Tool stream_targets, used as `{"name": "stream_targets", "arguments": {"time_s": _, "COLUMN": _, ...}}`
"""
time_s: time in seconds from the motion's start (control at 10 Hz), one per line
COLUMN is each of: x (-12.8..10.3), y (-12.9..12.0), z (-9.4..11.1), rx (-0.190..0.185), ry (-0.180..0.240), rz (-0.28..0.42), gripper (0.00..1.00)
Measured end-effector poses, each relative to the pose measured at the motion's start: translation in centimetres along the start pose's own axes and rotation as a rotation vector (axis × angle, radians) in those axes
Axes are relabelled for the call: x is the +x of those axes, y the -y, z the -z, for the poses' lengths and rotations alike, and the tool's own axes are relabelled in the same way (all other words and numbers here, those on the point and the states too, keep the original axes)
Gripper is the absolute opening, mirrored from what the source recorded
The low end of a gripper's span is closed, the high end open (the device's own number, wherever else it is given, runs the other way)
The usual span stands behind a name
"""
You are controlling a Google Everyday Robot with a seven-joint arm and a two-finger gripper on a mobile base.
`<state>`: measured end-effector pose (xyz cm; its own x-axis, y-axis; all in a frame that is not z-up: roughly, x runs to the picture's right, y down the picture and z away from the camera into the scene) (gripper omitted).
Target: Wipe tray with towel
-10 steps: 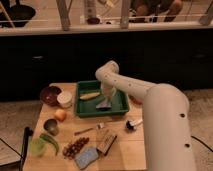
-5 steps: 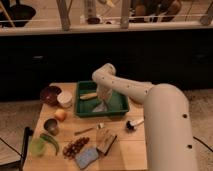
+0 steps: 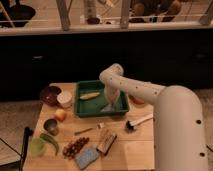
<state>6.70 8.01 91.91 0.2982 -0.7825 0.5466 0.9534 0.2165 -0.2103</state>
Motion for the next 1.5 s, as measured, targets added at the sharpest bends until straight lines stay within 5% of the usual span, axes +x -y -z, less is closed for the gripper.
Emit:
{"name": "stream_targets", "arguments": {"time_s": 0.5, "x": 3.1, "y": 1.8, "z": -0.2, "rx": 0.014, "ry": -0.063, "rz": -0.022, "gripper": 0.01}}
{"name": "stream_targets", "arguments": {"time_s": 0.9, "x": 0.6, "y": 6.0, "z": -1.2, "rx": 0.062, "ry": -0.023, "rz": 0.084, "gripper": 0.01}}
{"name": "stream_targets", "arguments": {"time_s": 1.3, "x": -3.0, "y": 4.4, "z": -1.0, "rx": 0.063, "ry": 0.019, "rz": 0.141, "gripper": 0.01}}
{"name": "stream_targets", "arguments": {"time_s": 1.5, "x": -3.0, "y": 3.0, "z": -0.9, "rx": 0.040, "ry": 0.022, "rz": 0.124, "gripper": 0.01}}
